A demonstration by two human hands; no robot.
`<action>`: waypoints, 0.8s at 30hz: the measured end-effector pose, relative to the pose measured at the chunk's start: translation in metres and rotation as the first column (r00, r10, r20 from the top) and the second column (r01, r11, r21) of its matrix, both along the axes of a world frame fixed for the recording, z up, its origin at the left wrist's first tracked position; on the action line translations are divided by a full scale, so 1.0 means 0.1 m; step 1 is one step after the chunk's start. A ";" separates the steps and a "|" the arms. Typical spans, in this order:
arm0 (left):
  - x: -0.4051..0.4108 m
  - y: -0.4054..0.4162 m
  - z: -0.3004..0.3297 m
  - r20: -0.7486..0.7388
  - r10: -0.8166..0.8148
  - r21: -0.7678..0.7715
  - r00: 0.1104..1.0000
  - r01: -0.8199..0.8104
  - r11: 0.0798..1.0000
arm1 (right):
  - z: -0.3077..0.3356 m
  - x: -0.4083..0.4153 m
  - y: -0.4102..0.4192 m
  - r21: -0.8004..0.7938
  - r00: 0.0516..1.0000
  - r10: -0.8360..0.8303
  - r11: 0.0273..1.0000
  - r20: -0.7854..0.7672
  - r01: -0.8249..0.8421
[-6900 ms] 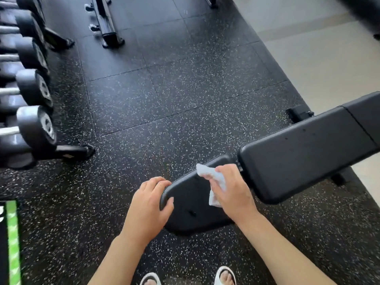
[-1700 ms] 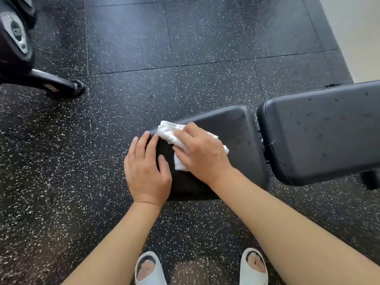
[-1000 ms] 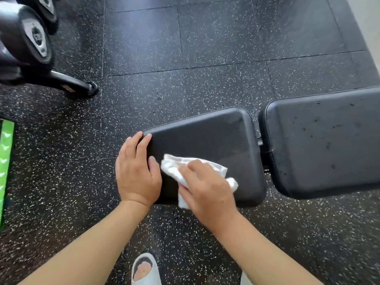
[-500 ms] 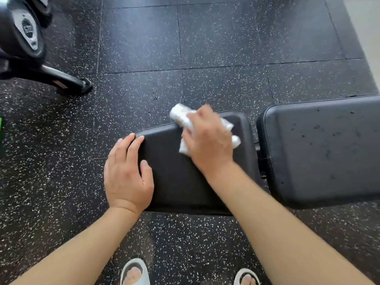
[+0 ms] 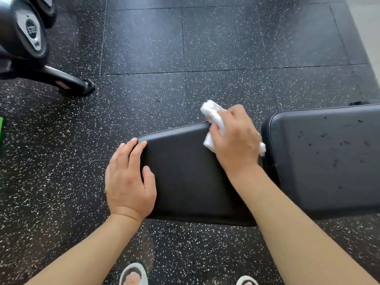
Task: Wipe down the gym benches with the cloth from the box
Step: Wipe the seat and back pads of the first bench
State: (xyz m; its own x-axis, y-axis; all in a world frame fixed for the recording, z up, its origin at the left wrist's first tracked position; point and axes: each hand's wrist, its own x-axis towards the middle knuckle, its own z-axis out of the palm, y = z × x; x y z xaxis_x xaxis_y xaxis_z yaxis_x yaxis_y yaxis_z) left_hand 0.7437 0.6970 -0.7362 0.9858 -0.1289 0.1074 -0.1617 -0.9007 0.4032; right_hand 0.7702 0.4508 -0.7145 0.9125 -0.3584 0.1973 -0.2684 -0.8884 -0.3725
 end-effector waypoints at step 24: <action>0.02 0.05 -0.07 0.008 -0.011 -0.005 1.000 0.011 1.000 | 0.01 0.13 0.92 0.037 0.973 0.229 0.973 -0.019 -0.228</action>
State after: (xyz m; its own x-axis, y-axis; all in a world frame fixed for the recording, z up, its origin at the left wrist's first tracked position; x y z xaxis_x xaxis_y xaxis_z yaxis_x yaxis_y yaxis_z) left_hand 0.7456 0.7022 -0.7433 0.9835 -0.1393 0.1158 -0.1748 -0.8969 0.4061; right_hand 0.7833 0.5429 -0.7132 0.9751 -0.1463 0.1667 -0.0687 -0.9139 -0.4001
